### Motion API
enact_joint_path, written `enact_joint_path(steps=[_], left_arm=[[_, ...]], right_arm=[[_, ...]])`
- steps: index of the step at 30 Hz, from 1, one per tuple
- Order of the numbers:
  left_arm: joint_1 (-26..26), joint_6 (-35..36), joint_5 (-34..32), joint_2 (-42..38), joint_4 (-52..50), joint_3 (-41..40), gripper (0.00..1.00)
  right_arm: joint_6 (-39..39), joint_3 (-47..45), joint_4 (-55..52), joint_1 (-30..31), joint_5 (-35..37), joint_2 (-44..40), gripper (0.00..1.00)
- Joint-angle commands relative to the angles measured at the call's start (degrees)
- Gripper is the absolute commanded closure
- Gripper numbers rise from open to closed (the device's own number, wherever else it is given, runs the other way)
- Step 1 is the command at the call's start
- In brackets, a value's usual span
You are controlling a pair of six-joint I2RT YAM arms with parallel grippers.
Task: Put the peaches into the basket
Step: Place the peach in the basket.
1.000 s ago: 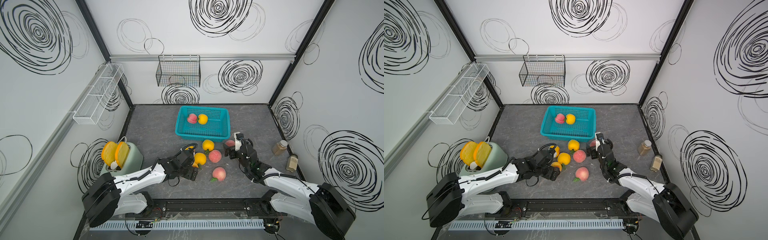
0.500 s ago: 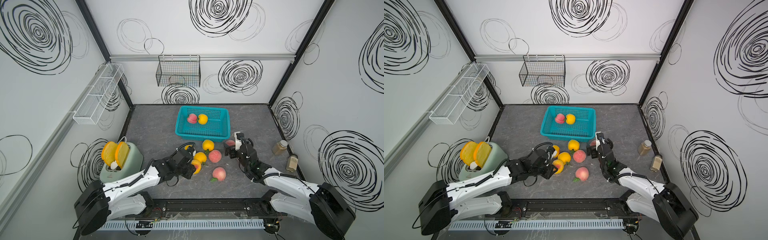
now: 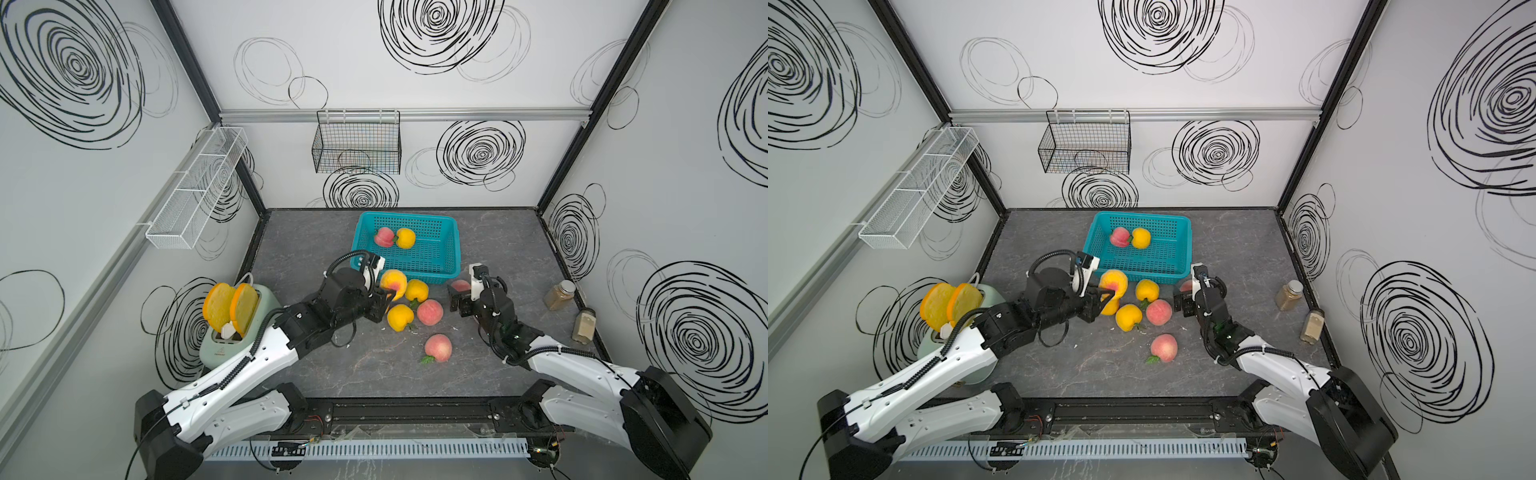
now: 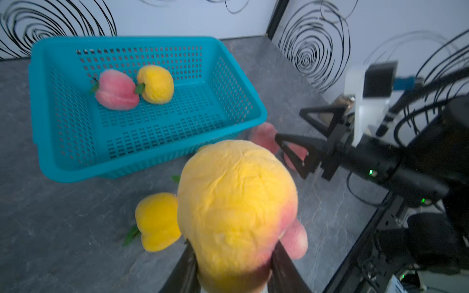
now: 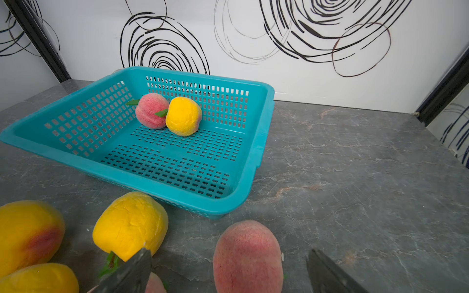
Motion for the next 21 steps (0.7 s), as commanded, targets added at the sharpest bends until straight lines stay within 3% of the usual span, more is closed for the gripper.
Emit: enact_joint_path(steps=[1,4,7,21], left_arm=[[4.15,0.92,2.99,5.95,4.39,5.02,0.92],[8.29,-0.08,9.22,14.28,4.23,11.1,0.94],[9.24,-0.24,12.52,21.89,4.35,17.3,1.0],[6.84,-0.97,10.01,48.47,4.81,41.03,1.0]], right_arm=[[0.32,1.15,-0.73,0.12,0.68,-1.29,0.01],[0.46,1.19,-0.8,0.14,0.59,-1.59,0.01],[0.65,1.03,-0.83,0.03,0.6,-1.77,0.01],[2.27,0.85,-0.87,-1.01,0.55,-1.4,0.01]])
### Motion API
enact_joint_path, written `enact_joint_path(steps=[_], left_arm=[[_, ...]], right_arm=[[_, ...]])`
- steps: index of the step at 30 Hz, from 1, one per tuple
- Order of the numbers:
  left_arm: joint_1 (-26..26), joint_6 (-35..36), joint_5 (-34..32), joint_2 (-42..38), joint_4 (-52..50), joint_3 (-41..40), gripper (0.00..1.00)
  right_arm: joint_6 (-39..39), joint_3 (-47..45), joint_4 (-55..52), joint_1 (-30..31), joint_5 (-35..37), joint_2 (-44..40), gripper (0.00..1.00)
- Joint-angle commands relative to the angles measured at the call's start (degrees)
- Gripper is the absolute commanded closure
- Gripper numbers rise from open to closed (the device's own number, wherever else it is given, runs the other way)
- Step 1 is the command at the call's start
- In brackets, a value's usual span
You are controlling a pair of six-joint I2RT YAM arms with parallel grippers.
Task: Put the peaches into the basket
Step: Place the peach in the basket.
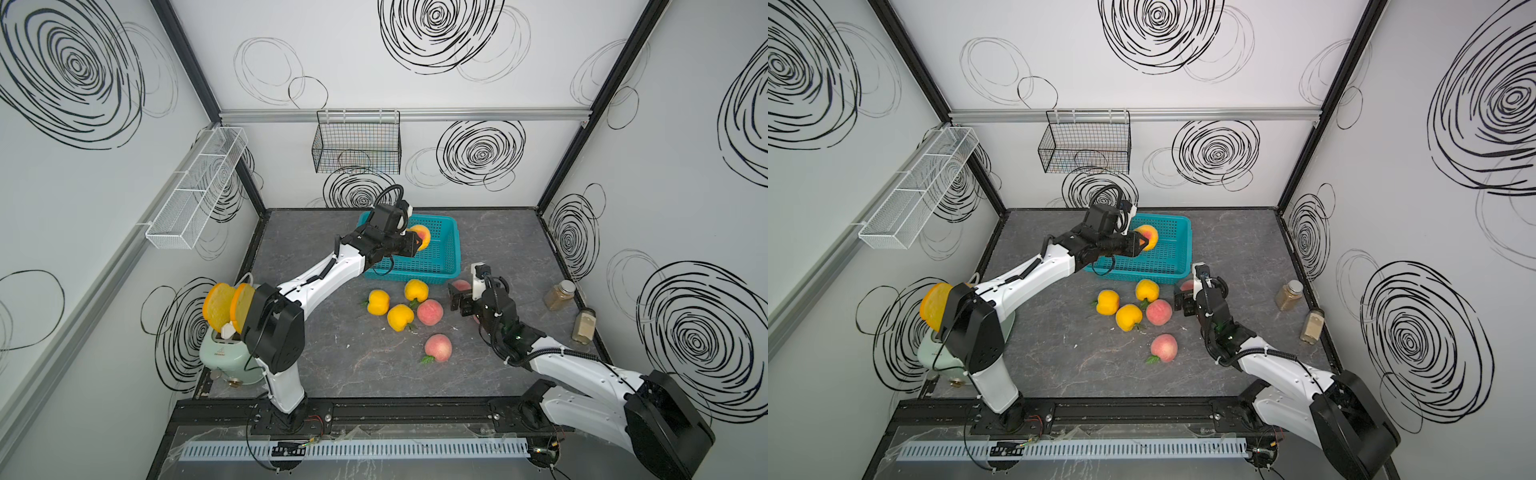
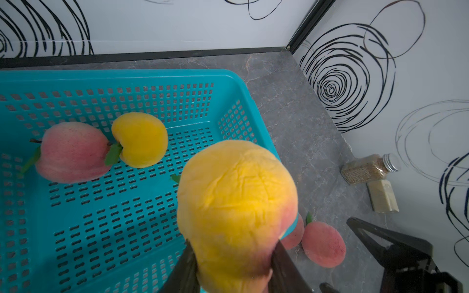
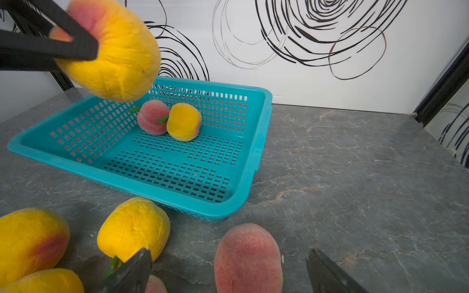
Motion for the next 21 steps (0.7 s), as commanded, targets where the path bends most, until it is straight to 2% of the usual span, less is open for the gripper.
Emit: enact_joint_path(steps=[1,6,11,17,20,21], left_arm=[[-1.71,-0.56,-1.19,4.99,1.83,7.46,1.0],[-3.09,1.43,-4.81,15.82,-1.19,19.85,1.0],[-2.49,0.34,-6.33,24.27,-1.26,27.35,1.0],[-1.99,-1.07,-8.14,31.89,0.56,31.57,0.99],[-1.53,-1.84,-9.16,33.84,1.1,31.92,0.98],[-1.34,-2.05,-9.47,34.4,1.05,32.17,0.91]], right_arm=[[1.22,0.94,-0.53,-0.6,0.18,-0.05,0.01],[1.37,0.96,-0.2,-0.7,-0.48,0.41,0.01],[1.37,1.01,-0.28,-0.79,0.08,0.82,0.01],[0.74,-0.45,-0.52,-1.28,4.19,-2.68,0.01],[1.33,-1.61,-0.09,-2.65,3.28,-4.03,0.01],[1.42,-1.73,-0.02,-2.93,2.72,-4.09,0.01]])
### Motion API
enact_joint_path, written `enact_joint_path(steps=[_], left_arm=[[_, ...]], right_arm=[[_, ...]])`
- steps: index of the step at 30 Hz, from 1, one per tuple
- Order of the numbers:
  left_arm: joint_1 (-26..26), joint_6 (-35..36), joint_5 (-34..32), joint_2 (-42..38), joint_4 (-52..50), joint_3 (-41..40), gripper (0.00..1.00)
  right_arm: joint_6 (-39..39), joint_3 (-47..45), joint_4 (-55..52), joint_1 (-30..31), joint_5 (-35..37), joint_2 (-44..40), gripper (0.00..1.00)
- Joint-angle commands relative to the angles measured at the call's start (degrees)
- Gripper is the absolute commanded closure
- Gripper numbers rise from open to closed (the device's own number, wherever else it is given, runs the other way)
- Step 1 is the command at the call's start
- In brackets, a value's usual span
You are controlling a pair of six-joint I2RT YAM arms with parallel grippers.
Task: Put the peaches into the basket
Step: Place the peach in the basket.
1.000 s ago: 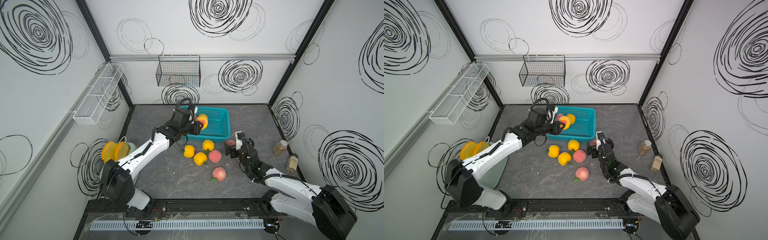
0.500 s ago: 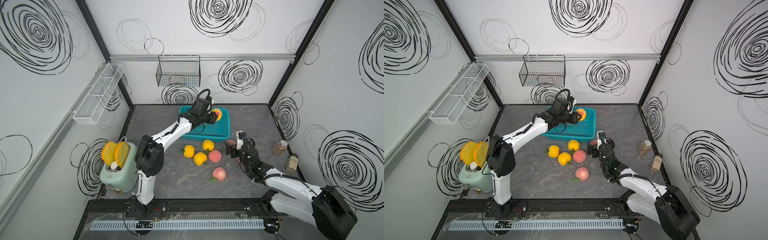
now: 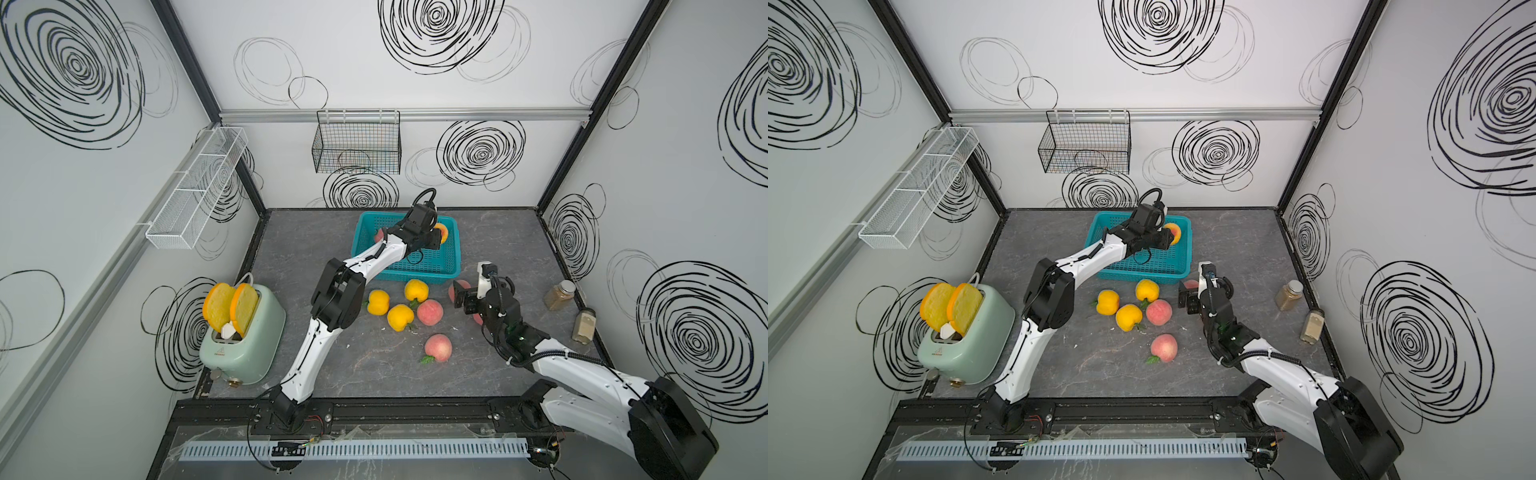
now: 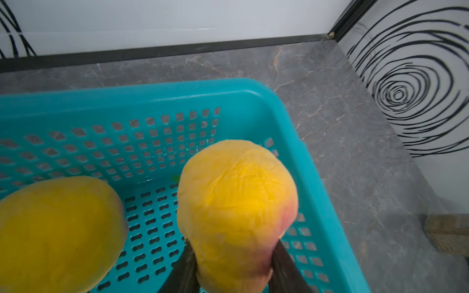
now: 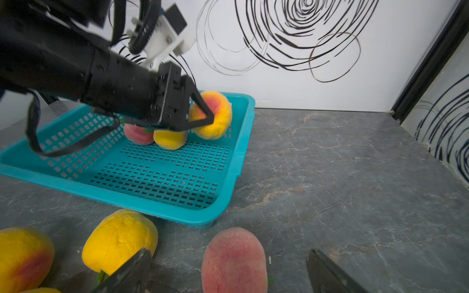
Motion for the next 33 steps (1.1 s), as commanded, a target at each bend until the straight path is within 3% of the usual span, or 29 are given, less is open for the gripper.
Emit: enact_joint_path(steps=[1,7,10,13,15,33], left_arm=[[0.92,-1.29,-3.05,1.72,1.23,2.96,0.88],[2.78,-1.55,-4.38,1.38,0.81,0.51,0.76],[3.42,-1.91,-3.49,0.85,1.33,-0.87,0.56],[3.53,-1.29,-0.81,0.23,2.95,-2.22,0.26],[3.47,-1.25,0.35,-0.4,4.37,-3.43,0.16],[2.55,-0.15,2.91,-6.87,3.51,-5.11,0.15]], right_arm=[[0.39,-0.99,0.58,-1.15,0.28,-1.18,0.01],[0.42,-0.82,1.11,-1.31,-0.6,0.48,0.01],[0.33,-0.66,1.44,-1.39,-0.73,1.46,0.01],[0.3,-0.55,1.46,-1.31,-0.79,1.88,0.01],[0.47,-0.97,1.79,-1.32,-0.37,1.39,0.01],[0.58,-1.34,2.53,-1.24,-0.59,1.84,0.01]])
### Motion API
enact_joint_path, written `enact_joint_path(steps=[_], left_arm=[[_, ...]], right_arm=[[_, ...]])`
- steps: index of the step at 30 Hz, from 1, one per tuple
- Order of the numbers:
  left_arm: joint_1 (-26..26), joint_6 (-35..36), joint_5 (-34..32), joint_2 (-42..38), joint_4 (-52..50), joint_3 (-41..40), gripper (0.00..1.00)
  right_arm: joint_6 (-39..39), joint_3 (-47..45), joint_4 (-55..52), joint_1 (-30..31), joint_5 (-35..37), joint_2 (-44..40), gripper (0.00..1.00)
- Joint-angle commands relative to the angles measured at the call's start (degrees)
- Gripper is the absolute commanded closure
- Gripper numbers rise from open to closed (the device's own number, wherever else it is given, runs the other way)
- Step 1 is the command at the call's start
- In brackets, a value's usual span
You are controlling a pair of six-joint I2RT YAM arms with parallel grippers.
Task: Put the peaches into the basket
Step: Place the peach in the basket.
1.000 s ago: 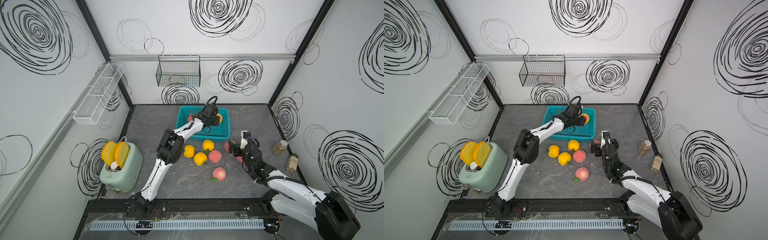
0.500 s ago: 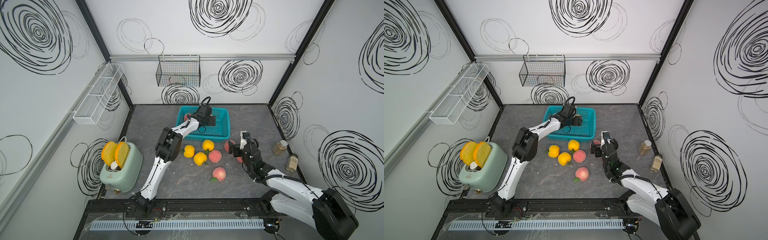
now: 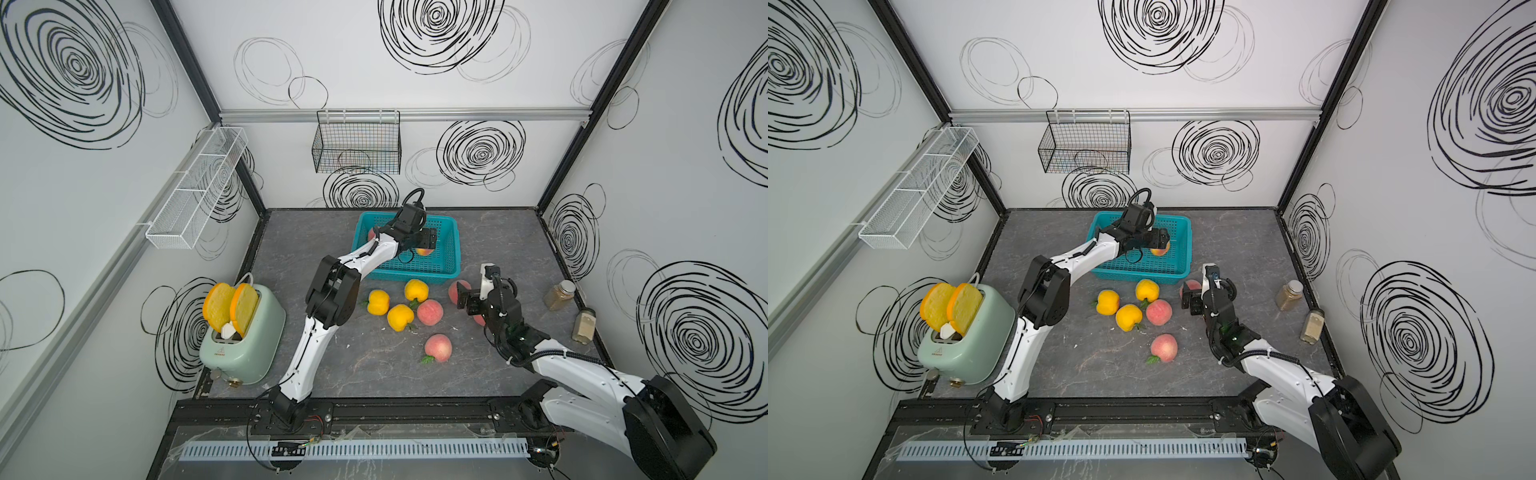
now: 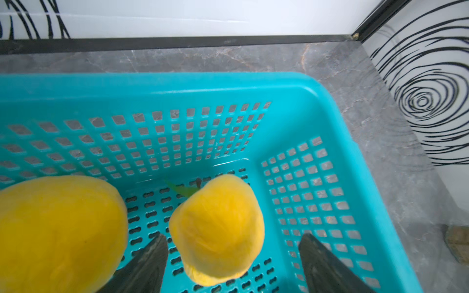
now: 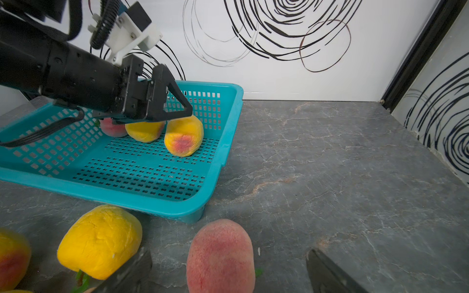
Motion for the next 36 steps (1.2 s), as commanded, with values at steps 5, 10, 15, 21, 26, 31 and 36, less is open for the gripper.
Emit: enact_joint_path(steps=[5,10,15,21,26,31,36], left_arm=[[-0.57,0.38,1.33,-5.54,2.57,-2.58,0.15],[-1.08,0.36,2.07,-8.24,3.71,-6.48,0.15],[-2.0,-0.24,2.7,-13.27,6.24,-13.47,0.15],[-2.93,-1.88,3.46,-22.54,8.76,-24.54,0.15],[-2.77,-2.79,5.79,-29.02,8.86,-30.27,0.15],[-0.97,-2.41,8.15,-33.79,5.03,-32.09,0.15],[1.08,-0.75,9.85,-40.21,3.43,-36.85,0.15]], right_arm=[[0.44,-0.19,1.48,-0.06,0.14,-0.03,0.01],[0.38,-0.33,1.65,-0.08,0.33,-0.25,0.01],[0.08,-1.97,3.47,-0.16,-0.94,-2.29,0.01],[-0.68,-3.65,5.08,-0.2,-0.76,-4.72,0.01],[-1.07,-3.93,4.82,-0.74,0.79,-5.52,0.01],[-0.86,-4.28,4.45,-1.51,0.84,-6.58,0.01],[-0.75,-4.45,4.46,-1.76,0.77,-6.68,0.01]])
